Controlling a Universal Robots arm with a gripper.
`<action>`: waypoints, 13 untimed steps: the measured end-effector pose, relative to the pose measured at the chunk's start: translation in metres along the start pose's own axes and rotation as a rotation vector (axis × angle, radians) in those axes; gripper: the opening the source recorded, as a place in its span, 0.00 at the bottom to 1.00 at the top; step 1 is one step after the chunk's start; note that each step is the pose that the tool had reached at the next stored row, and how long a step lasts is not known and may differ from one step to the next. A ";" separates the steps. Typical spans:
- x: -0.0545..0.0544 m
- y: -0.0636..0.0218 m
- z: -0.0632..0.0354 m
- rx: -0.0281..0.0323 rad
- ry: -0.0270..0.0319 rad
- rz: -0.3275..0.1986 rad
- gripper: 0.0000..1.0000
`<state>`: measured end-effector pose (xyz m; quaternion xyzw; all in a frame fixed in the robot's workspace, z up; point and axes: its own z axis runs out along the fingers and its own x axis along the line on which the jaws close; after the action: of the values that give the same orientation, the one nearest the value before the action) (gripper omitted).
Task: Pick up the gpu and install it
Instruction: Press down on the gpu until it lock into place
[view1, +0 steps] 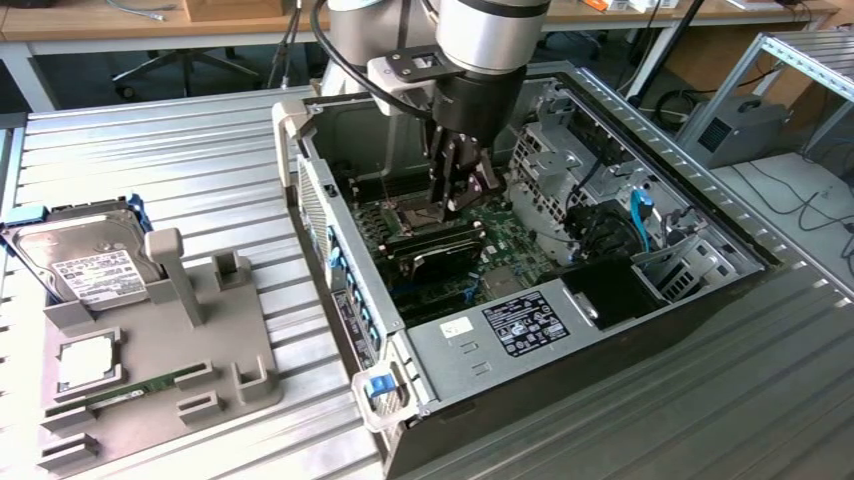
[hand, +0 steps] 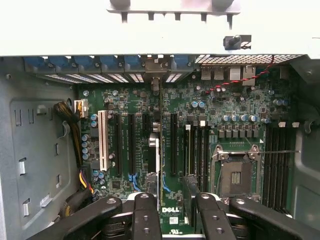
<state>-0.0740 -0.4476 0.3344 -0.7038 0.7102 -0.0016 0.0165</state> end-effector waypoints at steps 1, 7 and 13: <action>0.000 0.0000 0.0000 0.0000 0.0000 0.000 0.35; 0.000 0.0000 0.0000 0.0000 0.0000 0.000 0.35; 0.000 0.0000 0.0000 0.0000 0.0000 0.000 0.11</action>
<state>-0.0740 -0.4476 0.3344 -0.7038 0.7102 -0.0016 0.0165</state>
